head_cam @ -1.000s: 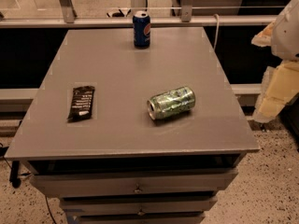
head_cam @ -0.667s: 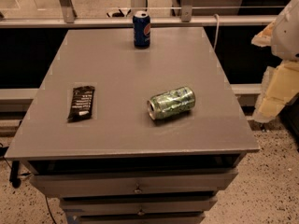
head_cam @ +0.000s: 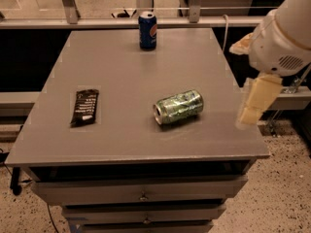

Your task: Place green can upright

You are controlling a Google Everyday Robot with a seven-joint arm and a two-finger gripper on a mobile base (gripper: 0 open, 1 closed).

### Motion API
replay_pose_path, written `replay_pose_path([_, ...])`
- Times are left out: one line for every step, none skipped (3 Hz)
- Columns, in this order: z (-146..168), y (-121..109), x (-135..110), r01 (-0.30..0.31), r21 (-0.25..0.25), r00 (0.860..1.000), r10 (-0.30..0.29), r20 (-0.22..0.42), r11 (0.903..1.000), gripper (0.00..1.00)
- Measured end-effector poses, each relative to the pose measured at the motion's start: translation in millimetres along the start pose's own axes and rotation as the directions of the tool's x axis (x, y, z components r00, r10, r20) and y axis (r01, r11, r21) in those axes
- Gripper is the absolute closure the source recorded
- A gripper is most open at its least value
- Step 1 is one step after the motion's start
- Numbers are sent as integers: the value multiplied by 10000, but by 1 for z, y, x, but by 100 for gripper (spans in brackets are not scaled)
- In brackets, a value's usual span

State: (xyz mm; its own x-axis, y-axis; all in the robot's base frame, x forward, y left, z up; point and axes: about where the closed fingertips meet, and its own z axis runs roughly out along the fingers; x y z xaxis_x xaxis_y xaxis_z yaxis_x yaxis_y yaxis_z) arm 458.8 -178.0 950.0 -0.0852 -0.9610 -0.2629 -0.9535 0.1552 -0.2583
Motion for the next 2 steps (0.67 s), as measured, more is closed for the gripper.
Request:
replay_pose_path([57,-7,-43,1199,-309,9875,-1160,1067,9923,0])
replay_pose_path([98,-10,-86,2251,-416,9584,-2135,1894,9735,0])
